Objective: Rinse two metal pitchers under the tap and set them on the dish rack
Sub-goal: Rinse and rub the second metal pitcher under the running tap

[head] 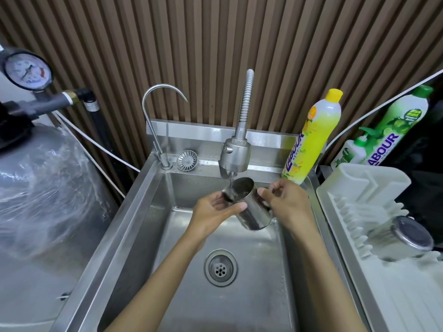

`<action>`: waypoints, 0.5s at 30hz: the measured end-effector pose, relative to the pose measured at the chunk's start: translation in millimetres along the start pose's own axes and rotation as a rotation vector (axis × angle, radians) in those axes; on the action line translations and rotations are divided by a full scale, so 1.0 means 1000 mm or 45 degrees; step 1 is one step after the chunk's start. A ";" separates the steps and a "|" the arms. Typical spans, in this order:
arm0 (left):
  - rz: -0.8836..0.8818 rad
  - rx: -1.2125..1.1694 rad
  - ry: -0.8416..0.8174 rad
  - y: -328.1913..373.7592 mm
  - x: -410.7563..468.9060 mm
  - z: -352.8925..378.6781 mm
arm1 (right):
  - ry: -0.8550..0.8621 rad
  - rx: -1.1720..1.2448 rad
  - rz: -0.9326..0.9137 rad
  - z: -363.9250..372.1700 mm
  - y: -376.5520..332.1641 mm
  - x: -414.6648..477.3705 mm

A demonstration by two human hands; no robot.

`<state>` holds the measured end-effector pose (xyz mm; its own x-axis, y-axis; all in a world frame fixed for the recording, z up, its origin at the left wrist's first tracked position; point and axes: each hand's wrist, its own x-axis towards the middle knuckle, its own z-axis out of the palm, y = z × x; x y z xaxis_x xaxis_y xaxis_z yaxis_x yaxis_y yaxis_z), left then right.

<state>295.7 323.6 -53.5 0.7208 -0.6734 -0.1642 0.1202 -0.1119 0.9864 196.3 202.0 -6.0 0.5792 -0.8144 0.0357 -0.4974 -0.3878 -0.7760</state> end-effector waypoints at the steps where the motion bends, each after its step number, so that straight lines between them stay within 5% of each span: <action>1: 0.025 -0.035 -0.011 0.003 0.002 0.002 | 0.017 0.060 -0.035 -0.002 -0.002 0.001; 7: 0.286 -0.160 0.207 0.021 0.005 0.012 | -0.105 0.842 0.075 0.007 -0.007 0.009; 15: 0.558 0.430 0.458 0.031 -0.011 -0.009 | -0.527 1.256 0.268 0.035 0.002 0.001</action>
<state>298.0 334.0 -21.4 0.8444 -0.4290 0.3208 -0.4149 -0.1450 0.8982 218.6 215.1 -30.0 0.8077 -0.5436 -0.2284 0.0181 0.4100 -0.9119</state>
